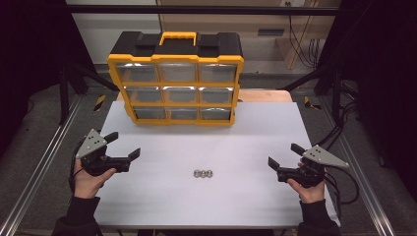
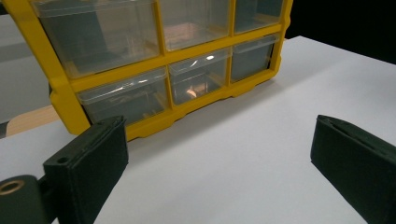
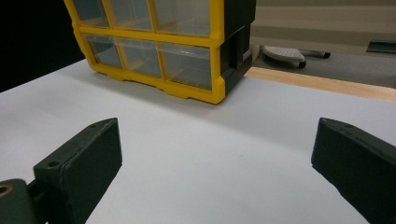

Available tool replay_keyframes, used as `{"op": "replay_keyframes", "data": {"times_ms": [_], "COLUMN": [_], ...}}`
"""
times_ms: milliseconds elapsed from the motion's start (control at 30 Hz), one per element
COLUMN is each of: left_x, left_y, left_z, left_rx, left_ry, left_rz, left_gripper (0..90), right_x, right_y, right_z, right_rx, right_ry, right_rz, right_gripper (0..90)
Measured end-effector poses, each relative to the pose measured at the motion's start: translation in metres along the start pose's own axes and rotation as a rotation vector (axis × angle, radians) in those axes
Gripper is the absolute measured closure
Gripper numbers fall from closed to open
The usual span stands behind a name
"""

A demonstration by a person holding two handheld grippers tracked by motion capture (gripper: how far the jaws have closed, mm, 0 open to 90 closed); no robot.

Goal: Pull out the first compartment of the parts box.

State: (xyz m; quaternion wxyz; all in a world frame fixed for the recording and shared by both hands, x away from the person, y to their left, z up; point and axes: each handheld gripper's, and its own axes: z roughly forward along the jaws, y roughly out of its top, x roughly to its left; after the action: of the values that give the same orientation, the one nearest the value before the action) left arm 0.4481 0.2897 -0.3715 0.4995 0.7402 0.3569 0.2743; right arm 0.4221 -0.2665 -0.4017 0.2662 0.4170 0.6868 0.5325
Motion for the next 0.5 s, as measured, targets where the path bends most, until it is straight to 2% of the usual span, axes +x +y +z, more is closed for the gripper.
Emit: {"op": "replay_keyframes", "data": {"times_ms": [233,267,500], "left_x": [-0.001,-0.001,0.0], "left_y": [0.005,0.007,0.013], "left_z": [0.006,0.009,0.019], "left_rx": [0.021,0.029,0.064], "left_ry": [-0.006,-0.003,0.002], "left_rz": [0.03,0.047,0.091], "left_gripper": [3.6,3.6,3.2], "right_x": [0.0,0.0,0.001], "right_y": [0.0,-0.001,-0.001], "right_z": [0.002,0.002,0.004], "right_rx": [0.005,0.007,0.013], "right_ry": [0.003,0.003,0.004], "right_rz": [-0.002,-0.009,-0.004], "right_gripper": [2.3,2.3,2.3]}}
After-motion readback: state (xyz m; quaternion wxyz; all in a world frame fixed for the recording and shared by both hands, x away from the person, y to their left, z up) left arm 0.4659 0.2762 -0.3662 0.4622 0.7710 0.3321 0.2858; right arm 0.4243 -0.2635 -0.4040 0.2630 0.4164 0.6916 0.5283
